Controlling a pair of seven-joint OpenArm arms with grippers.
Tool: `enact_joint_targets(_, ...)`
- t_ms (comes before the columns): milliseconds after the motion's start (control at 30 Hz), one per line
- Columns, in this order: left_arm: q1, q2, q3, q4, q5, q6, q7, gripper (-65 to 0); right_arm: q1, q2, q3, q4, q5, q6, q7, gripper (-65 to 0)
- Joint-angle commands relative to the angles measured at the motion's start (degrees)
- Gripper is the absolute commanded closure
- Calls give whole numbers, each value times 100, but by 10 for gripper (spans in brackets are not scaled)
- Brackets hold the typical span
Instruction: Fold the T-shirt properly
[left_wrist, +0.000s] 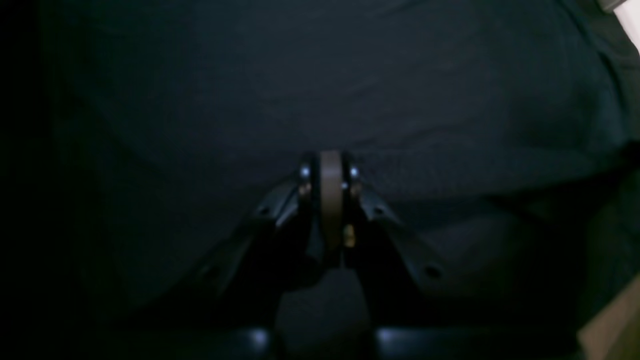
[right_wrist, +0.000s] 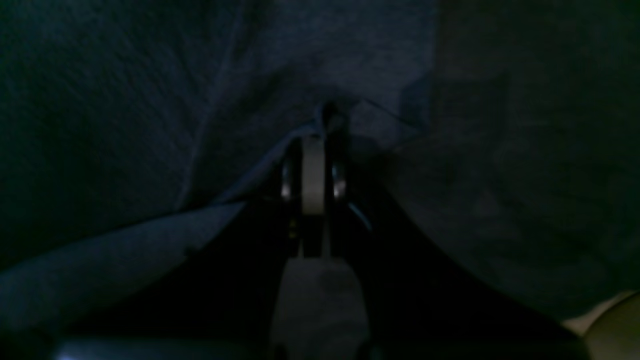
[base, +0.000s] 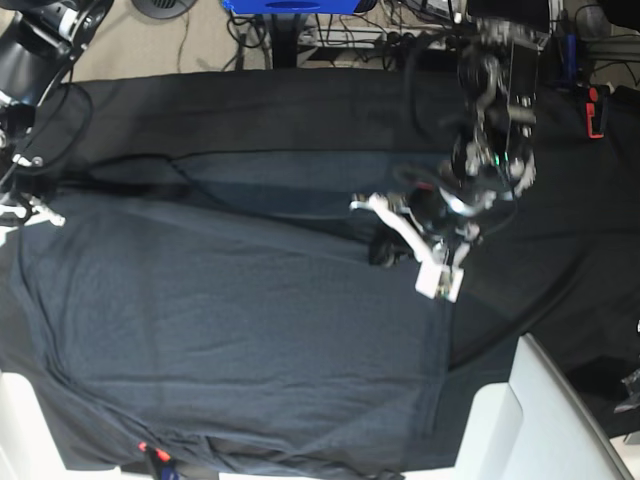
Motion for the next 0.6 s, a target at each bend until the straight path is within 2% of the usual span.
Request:
enact_joint_targets(0,-145,12,4,20,-43,-20,-98,0,152,114,11,26,9,10,140,0)
enact_joint_targets(200,-559,12,57,-507,-34,-20,-98,0,345,122,-7,-423,0,10,510,0)
enact_joint_targets(367,-893,21,65,-903,-34,-20,-106,0,433,210,-446,-678,-228,10,782,0)
enact_joint_targets(567,-1209,30,65,-1202,-34,-20,-115,0,459,202,-464,-678,-237,10,844,0)
